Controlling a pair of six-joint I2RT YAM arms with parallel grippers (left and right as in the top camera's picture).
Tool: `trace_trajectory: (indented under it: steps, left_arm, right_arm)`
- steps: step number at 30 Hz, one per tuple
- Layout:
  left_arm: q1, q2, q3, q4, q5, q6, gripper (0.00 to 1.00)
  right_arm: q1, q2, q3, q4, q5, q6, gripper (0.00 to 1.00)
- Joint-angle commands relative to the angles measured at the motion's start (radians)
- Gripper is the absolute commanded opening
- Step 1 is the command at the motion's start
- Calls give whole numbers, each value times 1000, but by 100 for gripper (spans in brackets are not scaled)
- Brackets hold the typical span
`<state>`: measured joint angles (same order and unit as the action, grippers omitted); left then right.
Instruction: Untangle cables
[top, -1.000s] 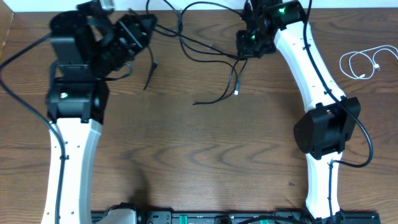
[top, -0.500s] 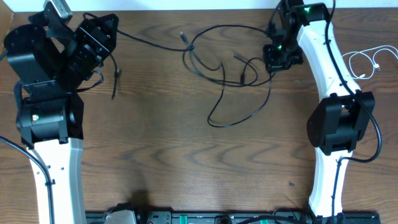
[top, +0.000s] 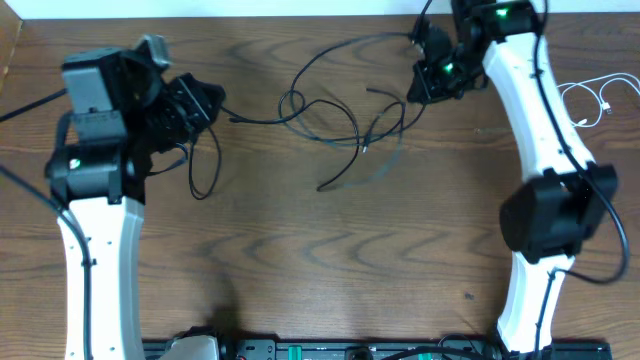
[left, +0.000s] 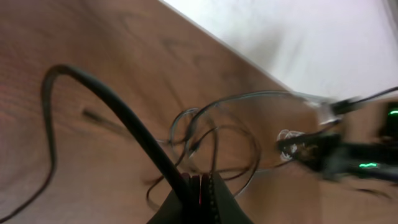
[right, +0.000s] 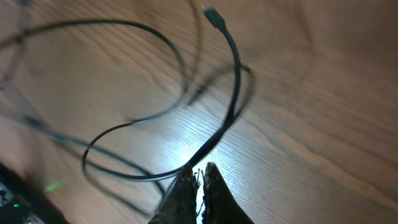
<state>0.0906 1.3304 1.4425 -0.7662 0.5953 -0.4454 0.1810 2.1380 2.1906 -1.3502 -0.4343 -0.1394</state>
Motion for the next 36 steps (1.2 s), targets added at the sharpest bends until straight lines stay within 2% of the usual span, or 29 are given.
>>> trace_trajectory:
  steps: [1, 3, 10, 14, 21, 25, 28, 36]
  left_arm:
    - [-32, 37, 16, -34, -5, 123, 11]
    - [-44, 54, 16, -50, -5, 143, 17]
    - [-66, 103, 14, -63, -5, 146, 52]
    - [-71, 116, 14, -63, -5, 146, 63]
    - [-91, 120, 14, -63, -5, 146, 71]
    - [-134, 120, 14, -58, -5, 189, 72]
    - [-166, 120, 14, -45, -10, 210, 72]
    - [-182, 121, 14, -7, -28, 209, 72]
  right_arm:
    - [1, -130, 9, 8, -80, -16, 1]
    - [1, -171, 9, 13, -107, -16, 1]
    - [8, -223, 9, 27, -190, -11, 1]
    - [26, -221, 8, 28, -262, -11, 1]
    - [94, -221, 8, 63, -262, -6, 1]
    - [115, -221, 8, 122, -154, 114, 1]
    - [113, -231, 26, 193, -180, 157, 1]
    - [42, -332, 251, 272, -200, 187, 1]
